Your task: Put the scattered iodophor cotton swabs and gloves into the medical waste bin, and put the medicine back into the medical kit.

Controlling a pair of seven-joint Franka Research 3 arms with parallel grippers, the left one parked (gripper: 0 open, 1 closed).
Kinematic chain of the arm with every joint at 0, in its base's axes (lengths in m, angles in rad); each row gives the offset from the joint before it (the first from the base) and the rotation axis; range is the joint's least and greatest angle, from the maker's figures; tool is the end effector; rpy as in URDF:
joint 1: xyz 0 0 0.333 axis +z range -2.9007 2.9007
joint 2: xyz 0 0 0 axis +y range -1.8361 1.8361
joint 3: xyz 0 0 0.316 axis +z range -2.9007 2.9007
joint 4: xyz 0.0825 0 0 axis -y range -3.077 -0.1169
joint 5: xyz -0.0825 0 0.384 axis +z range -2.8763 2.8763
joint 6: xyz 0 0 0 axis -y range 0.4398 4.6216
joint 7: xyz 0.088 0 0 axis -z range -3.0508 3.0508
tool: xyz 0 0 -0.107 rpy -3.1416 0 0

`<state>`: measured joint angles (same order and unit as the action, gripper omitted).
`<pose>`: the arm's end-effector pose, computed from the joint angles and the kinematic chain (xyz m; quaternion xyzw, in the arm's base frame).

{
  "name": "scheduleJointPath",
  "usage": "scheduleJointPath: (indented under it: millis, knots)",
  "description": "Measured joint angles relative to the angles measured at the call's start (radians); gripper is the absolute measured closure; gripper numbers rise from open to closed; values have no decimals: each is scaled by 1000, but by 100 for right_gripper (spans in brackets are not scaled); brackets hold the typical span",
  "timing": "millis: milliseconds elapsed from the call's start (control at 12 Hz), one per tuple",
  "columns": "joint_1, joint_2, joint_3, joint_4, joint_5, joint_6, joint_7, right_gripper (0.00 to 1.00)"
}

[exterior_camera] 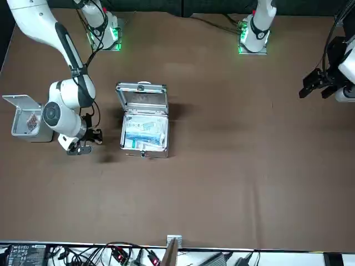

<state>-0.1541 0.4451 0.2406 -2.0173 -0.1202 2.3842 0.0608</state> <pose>0.5947 0.0476 0.2294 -0.9983 -0.0482 0.0317 0.0096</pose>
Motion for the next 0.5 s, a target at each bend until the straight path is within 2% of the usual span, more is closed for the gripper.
scheduleJointPath:
  millis: [250,500]
  knots:
    - [7,-34,17,58,0,-47,77,61]
    - [18,-78,79,183,0,-195,215,61]
